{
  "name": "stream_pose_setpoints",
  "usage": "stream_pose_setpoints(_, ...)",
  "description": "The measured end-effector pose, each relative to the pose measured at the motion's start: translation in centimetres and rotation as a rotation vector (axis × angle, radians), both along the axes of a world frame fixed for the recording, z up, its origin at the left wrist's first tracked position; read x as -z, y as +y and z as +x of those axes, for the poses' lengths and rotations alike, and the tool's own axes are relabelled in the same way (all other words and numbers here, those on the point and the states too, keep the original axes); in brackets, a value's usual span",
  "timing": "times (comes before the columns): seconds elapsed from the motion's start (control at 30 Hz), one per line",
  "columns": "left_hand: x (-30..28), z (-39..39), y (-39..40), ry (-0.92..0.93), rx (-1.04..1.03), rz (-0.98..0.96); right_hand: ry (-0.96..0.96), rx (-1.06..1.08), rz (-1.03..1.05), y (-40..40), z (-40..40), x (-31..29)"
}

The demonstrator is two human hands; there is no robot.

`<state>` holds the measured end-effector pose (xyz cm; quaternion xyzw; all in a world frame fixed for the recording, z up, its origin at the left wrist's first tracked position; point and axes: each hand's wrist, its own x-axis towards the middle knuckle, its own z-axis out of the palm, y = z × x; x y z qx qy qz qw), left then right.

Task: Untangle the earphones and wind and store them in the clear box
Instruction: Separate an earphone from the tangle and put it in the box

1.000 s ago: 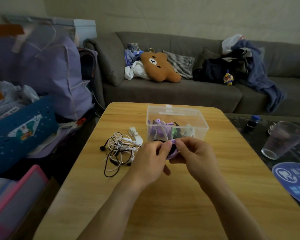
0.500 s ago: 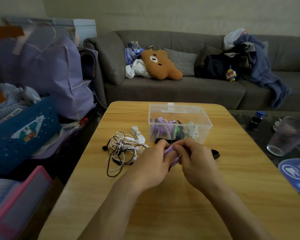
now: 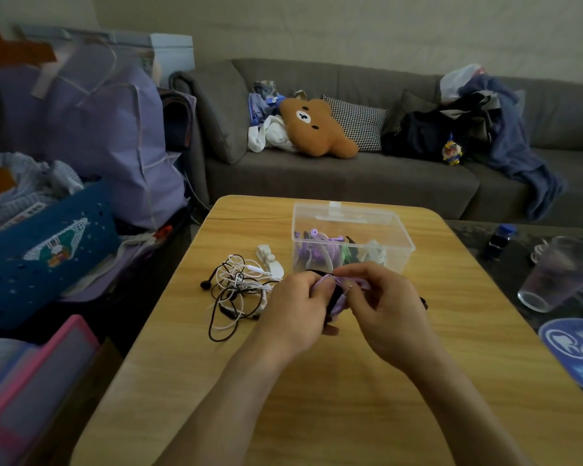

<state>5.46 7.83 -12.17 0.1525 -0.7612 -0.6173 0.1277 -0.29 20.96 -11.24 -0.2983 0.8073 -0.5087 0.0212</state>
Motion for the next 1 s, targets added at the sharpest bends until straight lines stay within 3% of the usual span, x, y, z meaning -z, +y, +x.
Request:
stream_pose_setpoints(0.13,0.0,-0.2,-0.1,0.026,-0.008,0.105,0.005,0.001,-0.066,0.0,0.1,-0.3)
stream_pose_setpoints(0.3,-0.4,0.5,-0.3,0.116,-0.012,0.031,-0.005,-0.110,-0.143,-0.1,0.9,-2.0)
stream_pose_setpoints(0.4,-0.9,0.8,-0.4,0.152,-0.002,0.089,-0.037,-0.153,-0.160,-0.4,0.9,-2.7)
stream_pose_setpoints(0.53,-0.9,0.7,-0.2,0.116,-0.011,0.246,-0.061,-0.106,-0.191,-0.7,0.9,-2.2)
stream_pose_setpoints(0.67,-0.5,0.5,-0.3,0.101,-0.077,0.193,-0.109,-0.089,-0.217,-0.4,1.2,-1.8)
stream_pose_setpoints(0.87,-0.7,0.6,0.4,0.128,-0.144,0.082,0.106,0.060,-0.125,-1.0,2.1,-1.7)
stream_pose_setpoints(1.0,-0.4,0.5,0.8,0.092,-0.167,0.008,0.446,0.230,0.066,-1.1,1.5,-0.7)
